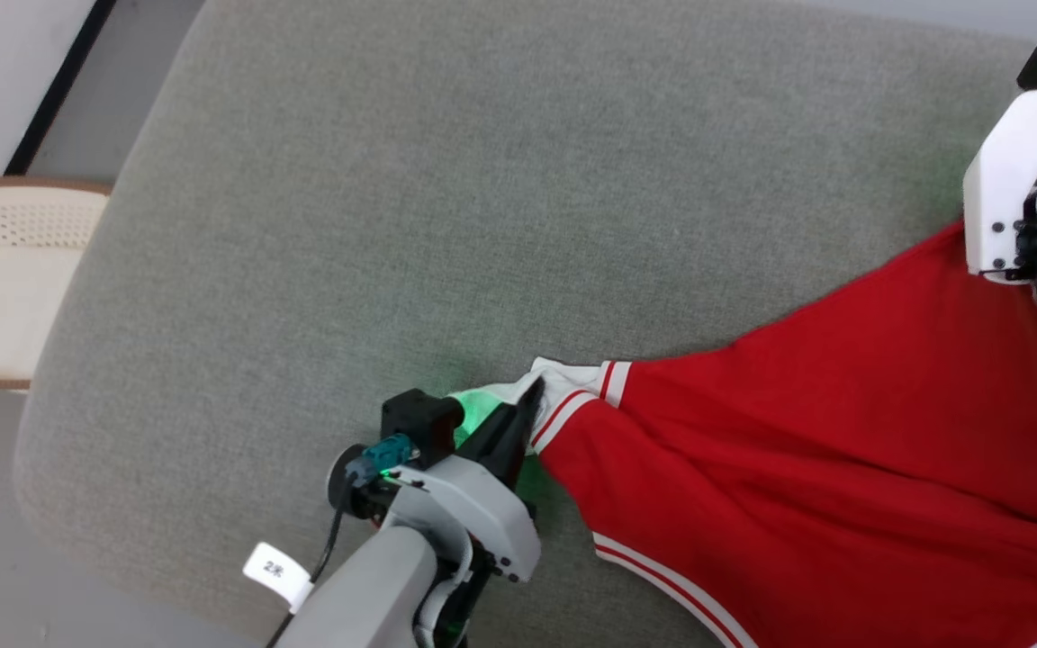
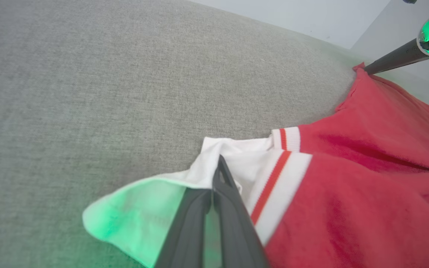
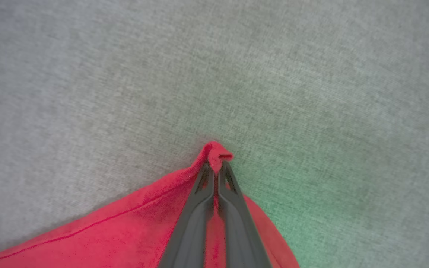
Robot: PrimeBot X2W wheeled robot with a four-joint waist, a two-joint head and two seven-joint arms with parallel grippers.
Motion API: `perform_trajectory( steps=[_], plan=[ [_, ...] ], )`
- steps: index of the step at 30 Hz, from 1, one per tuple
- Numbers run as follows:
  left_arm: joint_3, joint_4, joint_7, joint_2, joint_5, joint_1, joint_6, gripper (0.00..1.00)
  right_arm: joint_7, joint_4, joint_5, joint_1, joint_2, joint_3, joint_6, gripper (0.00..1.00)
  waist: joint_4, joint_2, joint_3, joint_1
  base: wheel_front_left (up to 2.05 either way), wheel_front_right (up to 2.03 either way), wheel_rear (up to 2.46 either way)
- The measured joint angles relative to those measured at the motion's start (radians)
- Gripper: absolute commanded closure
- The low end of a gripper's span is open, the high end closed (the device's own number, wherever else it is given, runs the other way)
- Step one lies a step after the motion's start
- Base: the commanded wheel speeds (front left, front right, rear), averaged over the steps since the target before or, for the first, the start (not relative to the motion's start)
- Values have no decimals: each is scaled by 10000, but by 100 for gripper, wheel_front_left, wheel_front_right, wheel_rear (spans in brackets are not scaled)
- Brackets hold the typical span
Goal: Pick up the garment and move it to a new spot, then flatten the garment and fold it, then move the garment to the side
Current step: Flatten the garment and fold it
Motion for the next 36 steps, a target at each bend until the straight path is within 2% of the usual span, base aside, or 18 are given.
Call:
perform_trajectory(
  steps=[7,14,21,27,36],
  plan=[
    [295,610,105,462,-58,-126,-339,100,-497,-203,604,472,456,96,21,100,-233,-1,-708,0,0,0,0],
    [416,1076,1381,1350,-316,-1281,-798,100,-1338,-932,1076,579,474,531,21,100,-623,-1,-1725,1,0,0,0],
    [573,1540,3108,2176,-788,-3252,-1091,100,-3116,-1432,1074,142,504,970,23,100,-1231,-1,-2644,0,0,0,0],
    [617,2182,4188,2617,-972,-5321,-1177,100,-4581,-905,679,-573,805,894,23,100,-1993,-1,-3097,0,0,0,0],
    [439,3273,4282,2842,-788,-8217,-1193,100,-6447,-46,-127,-1906,1317,500,23,100,-3097,0,-3373,0,0,0,0]
  ],
)
